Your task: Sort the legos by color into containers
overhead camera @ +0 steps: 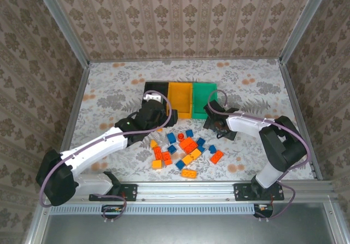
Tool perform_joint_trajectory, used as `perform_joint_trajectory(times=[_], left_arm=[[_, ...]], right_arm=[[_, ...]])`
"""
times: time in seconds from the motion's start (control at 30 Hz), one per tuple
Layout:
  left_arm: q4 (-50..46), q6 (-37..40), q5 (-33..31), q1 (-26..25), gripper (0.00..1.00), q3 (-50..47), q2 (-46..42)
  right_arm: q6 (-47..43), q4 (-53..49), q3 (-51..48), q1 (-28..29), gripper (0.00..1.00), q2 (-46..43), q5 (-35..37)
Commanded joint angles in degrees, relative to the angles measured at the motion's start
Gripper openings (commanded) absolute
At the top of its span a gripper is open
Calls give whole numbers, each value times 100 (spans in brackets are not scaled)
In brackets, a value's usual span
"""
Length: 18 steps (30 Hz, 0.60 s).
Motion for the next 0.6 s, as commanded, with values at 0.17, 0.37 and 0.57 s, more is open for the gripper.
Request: perform_joint_trajectory(times=[0.17, 0.37, 0.57], left_arm=[[29, 11, -284, 70, 100, -136, -187], [-18, -64, -301, 153, 100, -271, -352], [-300, -96, -389, 228, 100, -285, -533]], right_arm=[[0, -99, 86, -5, 87, 255, 87], [-399, 147, -34, -66, 78, 224, -162], [-810, 227, -217, -126, 69, -185, -294]])
